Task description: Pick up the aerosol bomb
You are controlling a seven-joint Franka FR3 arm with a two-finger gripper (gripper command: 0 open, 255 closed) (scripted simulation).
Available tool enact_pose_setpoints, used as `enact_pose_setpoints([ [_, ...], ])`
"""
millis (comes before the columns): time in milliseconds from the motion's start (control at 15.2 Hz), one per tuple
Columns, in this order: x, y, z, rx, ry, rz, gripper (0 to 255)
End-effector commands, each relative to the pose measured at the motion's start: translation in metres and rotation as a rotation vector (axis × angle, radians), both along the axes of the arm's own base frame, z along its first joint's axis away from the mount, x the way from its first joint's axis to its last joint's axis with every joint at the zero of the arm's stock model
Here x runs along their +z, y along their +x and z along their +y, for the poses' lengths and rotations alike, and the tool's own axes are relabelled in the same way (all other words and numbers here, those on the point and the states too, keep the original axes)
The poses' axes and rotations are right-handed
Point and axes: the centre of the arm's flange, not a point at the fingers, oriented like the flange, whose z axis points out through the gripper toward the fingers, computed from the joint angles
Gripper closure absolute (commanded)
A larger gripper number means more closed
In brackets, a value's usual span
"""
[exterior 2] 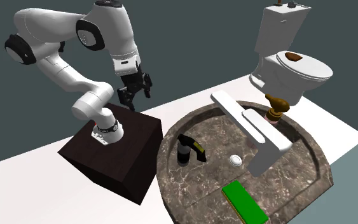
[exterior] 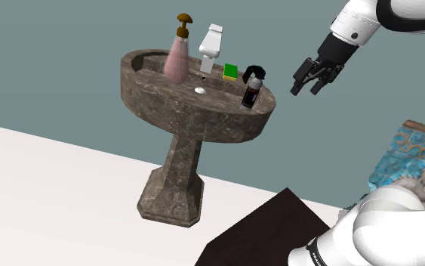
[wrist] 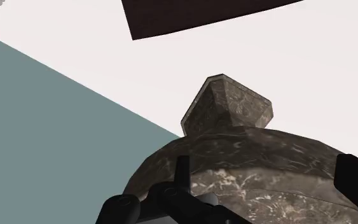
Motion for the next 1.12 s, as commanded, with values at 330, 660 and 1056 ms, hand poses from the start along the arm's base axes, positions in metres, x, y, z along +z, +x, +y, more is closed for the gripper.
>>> enact_pose_setpoints([
  [330,-0.002,0.063,-0.021,-0.016,0.015,-0.001,0],
  [660,-0.004,0.126,-0.043,-0.032,0.031,-0.003,0],
  [1056,-0.007,0.201,-0.07,-0.051,0.049,-0.004,0],
])
